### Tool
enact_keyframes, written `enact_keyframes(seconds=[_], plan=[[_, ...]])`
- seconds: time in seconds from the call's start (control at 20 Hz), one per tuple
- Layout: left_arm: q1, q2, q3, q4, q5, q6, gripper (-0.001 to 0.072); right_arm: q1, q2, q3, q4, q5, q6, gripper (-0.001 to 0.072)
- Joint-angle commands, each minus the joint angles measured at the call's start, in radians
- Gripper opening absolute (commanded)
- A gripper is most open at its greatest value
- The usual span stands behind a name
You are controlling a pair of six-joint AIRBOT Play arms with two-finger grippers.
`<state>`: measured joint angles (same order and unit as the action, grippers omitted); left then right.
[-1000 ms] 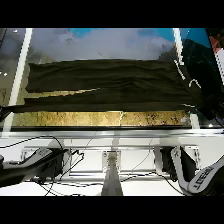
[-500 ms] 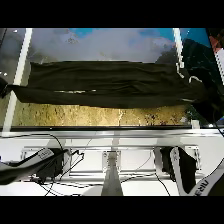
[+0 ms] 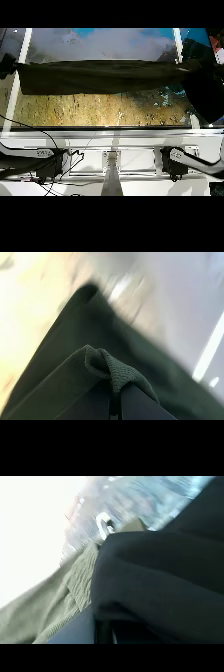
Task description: Fold the clothes and pants, and hang the long-sleeved shirts on hangers.
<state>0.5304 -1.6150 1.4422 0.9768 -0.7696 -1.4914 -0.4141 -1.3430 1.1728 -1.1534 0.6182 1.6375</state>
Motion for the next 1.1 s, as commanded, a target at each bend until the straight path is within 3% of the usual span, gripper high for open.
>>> enact_keyframes(seconds=[0.0,0.05,0.1,0.15,0.2,0.35,0.5,0.7,0.9,1.05], plan=[[-0.05,-0.074,0.042,-0.067,0.194,-0.021,0.0014,0.06,-0.218,0.178,0.002,-0.062,0.109,0.0029],[-0.065,-0.089,0.042,-0.067,0.228,-0.02,0.0016,0.076,-0.257,0.2,0.004,-0.112,0.117,0.0032],[-0.077,-0.1,0.042,-0.066,0.24,-0.011,0.0228,0.093,-0.29,0.208,0.004,-0.183,0.117,0.02],[-0.085,-0.105,0.042,-0.066,0.238,0.022,0.072,0.108,-0.311,0.208,0.004,-0.232,0.117,0.0617],[-0.086,-0.102,0.042,-0.066,0.224,0.04,0.0705,0.117,-0.322,0.208,0.003,-0.252,0.116,0.0699],[-0.065,-0.071,0.042,-0.029,0.109,0.041,0.0704,0.119,-0.317,0.208,-0.009,-0.194,0.115,0.0698],[0.011,-0.013,0.042,0.101,-0.113,0.039,0.0696,0.106,-0.294,0.208,-0.029,-0.107,0.105,0.0697],[0.132,0.04,0.005,0.231,-0.42,0.041,0.0685,0.102,-0.267,0.208,-0.042,-0.026,-0.027,0.0694],[0.171,0.095,-0.215,0.082,-0.309,0.041,0.069,0.103,-0.265,0.208,-0.041,0.011,-0.039,0.0687],[0.125,0.08,-0.364,-0.068,-0.098,0.059,0.069,0.103,-0.265,0.208,-0.041,0.032,-0.064,0.0687]])
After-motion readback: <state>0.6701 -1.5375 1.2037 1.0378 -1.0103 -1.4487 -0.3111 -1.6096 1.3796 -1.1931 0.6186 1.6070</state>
